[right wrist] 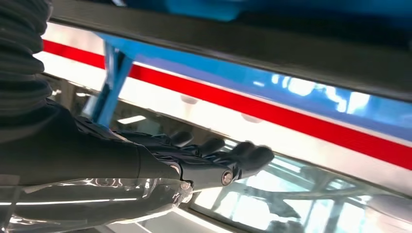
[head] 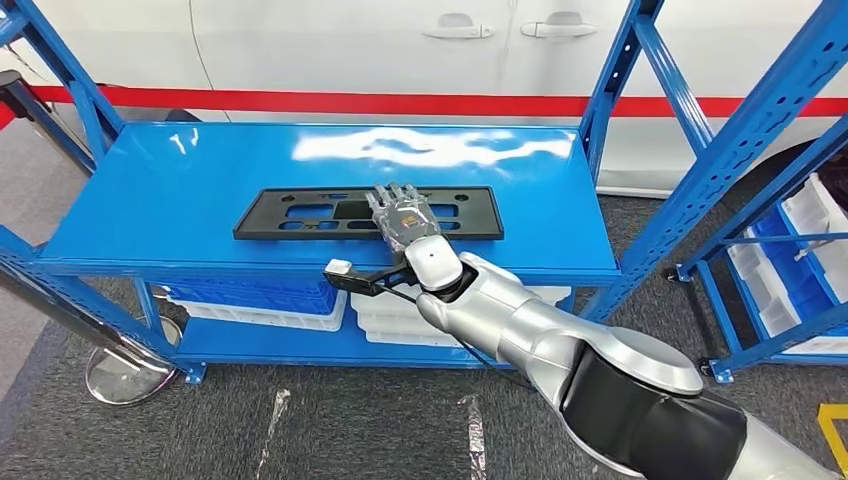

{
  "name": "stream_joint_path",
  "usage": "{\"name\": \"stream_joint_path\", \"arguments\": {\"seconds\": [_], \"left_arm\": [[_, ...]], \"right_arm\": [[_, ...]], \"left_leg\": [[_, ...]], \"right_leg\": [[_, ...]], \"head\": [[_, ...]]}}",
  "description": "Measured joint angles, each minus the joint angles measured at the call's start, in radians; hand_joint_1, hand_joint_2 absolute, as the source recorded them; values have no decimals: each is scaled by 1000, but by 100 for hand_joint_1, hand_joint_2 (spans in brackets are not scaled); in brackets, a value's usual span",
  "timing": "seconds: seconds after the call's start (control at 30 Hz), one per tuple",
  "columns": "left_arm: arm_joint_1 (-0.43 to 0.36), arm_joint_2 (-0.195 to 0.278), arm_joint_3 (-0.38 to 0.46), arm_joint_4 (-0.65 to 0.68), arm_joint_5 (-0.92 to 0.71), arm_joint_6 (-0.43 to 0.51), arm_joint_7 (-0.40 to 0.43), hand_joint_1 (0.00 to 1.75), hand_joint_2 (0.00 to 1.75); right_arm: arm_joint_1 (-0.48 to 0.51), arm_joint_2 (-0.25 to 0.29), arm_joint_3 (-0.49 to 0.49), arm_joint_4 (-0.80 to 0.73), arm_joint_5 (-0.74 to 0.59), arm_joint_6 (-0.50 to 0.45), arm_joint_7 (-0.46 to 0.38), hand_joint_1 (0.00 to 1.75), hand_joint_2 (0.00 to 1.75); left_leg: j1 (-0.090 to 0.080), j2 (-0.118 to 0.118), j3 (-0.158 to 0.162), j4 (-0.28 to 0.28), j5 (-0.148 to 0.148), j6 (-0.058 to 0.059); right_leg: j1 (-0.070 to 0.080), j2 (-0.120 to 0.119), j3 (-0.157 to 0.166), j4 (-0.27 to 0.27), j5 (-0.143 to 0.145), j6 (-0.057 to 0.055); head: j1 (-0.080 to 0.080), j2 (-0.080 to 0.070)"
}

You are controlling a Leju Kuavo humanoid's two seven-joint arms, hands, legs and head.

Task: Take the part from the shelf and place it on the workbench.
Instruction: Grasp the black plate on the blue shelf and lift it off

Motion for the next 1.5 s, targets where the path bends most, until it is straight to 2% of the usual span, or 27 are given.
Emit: {"name": "stream_joint_path", "arguments": {"seconds": [0.07,0.1,0.2,0.23,0.27,0.33,0.4,0.43,0.57,0.63,0.7,0.73,0.77,0.8,0.87,0.9,0.97,1.03,1.1,1.13,1.2,1.23,1.27,1.3,1.4,1.43,1.5], "left_arm": [[0,0,0,0,0,-2,0,0,0],[0,0,0,0,0,-2,0,0,0],[0,0,0,0,0,-4,0,0,0],[0,0,0,0,0,-4,0,0,0],[0,0,0,0,0,-5,0,0,0],[0,0,0,0,0,-5,0,0,0],[0,0,0,0,0,-5,0,0,0],[0,0,0,0,0,-5,0,0,0],[2,0,0,0,3,-4,1,0,0],[1,0,0,0,4,-4,1,0,0],[0,0,0,0,4,-4,1,0,0],[0,0,0,0,4,-4,0,0,0],[1,0,0,0,4,-4,0,0,0],[2,0,0,0,4,-4,1,0,0],[4,0,0,0,4,-4,1,0,0],[4,0,0,0,4,-4,1,0,0],[2,1,0,0,4,-4,1,0,0],[0,1,0,0,4,-4,1,0,0],[1,0,0,0,4,-5,0,0,0],[1,0,0,0,4,-5,0,0,0],[1,0,0,0,5,-5,-1,0,0],[1,0,0,0,6,-5,-2,0,0],[1,0,0,0,6,-5,-3,0,0],[1,0,0,0,6,-5,-3,0,0],[1,0,0,0,7,-4,-4,0,0],[1,0,0,0,7,-4,-4,0,0],[2,0,0,0,12,-4,-4,0,0]], "right_arm": [[1,0,0,0,0,0,0,0,175],[0,0,0,0,1,0,0,0,175],[7,-1,0,0,1,0,0,0,175],[12,-1,0,0,1,1,0,0,175],[15,-2,0,0,1,1,0,0,175],[18,-3,0,0,1,1,0,0,175],[17,-3,0,0,1,0,0,0,175],[18,-3,0,0,1,-1,-1,0,175],[24,-2,0,2,0,-4,-2,0,175],[25,-1,0,2,1,-6,-2,0,175],[28,-1,0,2,2,-6,-2,0,175],[30,-1,0,3,2,-6,-2,0,175],[32,-1,0,3,2,-5,-2,0,175],[33,-1,0,4,2,-5,-2,0,175],[32,-1,0,4,2,-5,-2,0,175],[31,0,0,4,2,-6,-2,0,175],[29,0,0,5,2,-6,-2,0,175],[28,0,0,5,2,-7,-3,0,175],[24,0,0,6,3,-7,-3,0,175],[22,-1,0,6,3,-7,-3,0,175],[22,-2,0,6,1,-6,-2,0,175],[24,-3,0,7,-2,-5,-2,0,175],[28,-4,0,7,-6,-5,-2,0,175],[30,-5,0,8,-10,-4,-2,0,175],[29,-6,0,8,-16,-4,-3,0,175],[28,-5,0,8,-17,-2,-4,0,175],[29,-5,0,9,-17,2,-7,0,175]], "left_leg": [[5,1,6,-8,2,10],[7,2,9,-12,4,16],[6,3,13,-15,1,29],[5,3,13,-14,-1,30],[5,2,15,-12,-3,31],[5,0,19,-6,-11,29],[2,-2,19,2,-20,23],[0,-2,18,5,-23,18],[2,-1,16,9,-33,-2],[5,1,-14,78,-72,-13],[9,2,-76,201,-122,-22],[11,2,-102,247,-132,-26],[13,2,-114,260,-124,-28],[14,3,-107,235,-97,-30],[16,3,-52,112,-25,-29],[14,2,-24,54,-4,-26],[7,1,1,6,-2,-17],[6,0,4,-1,-4,-5],[10,1,12,-10,-3,7],[12,2,15,-13,-3,13],[11,3,18,-13,-5,22],[10,3,18,-12,-7,24],[9,3,19,-11,-9,26],[9,2,21,-9,-12,26],[7,-1,26,3,-27,19],[5,-2,25,6,-30,15],[2,-2,23,7,-32,4]], "right_leg": [[0,-2,-5,14,-13,9],[1,-3,-20,47,-33,13],[1,-5,-118,234,-111,17],[1,-5,-144,275,-117,17],[1,-5,-152,279,-103,17],[1,-5,-113,177,-30,12],[3,-5,-57,56,19,4],[5,-4,-42,25,25,2],[3,-3,-26,-3,25,-16],[-2,-5,-15,-13,26,-25],[-2,-6,-9,-14,22,-30],[-2,-6,-6,-14,19,-31],[-3,-5,-4,-12,16,-31],[-3,-4,-2,-10,13,-30],[-5,-1,5,-6,4,-24],[-4,-1,7,-3,-1,-19],[-1,-1,7,-2,-4,-9],[0,-1,7,-5,-5,0],[0,-4,-3,21,-25,9],[1,-5,-23,64,-47,12],[0,-6,-94,198,-101,14],[0,-6,-128,256,-116,14],[0,-6,-149,284,-113,14],[0,-6,-150,270,-89,12],[2,-8,-75,84,12,4],[2,-7,-55,41,25,1],[7,-5,-42,17,23,-5]], "head": [[1,0],[3,0],[6,0],[6,0],[6,0],[6,0],[5,0],[5,0],[4,0],[0,0],[-3,0],[-3,0],[-3,0],[-3,0],[-3,0],[-4,0],[-5,0],[-5,0],[-3,0],[-2,0],[0,0],[0,0],[0,0],[0,0],[0,0],[-1,0],[-2,0]]}}
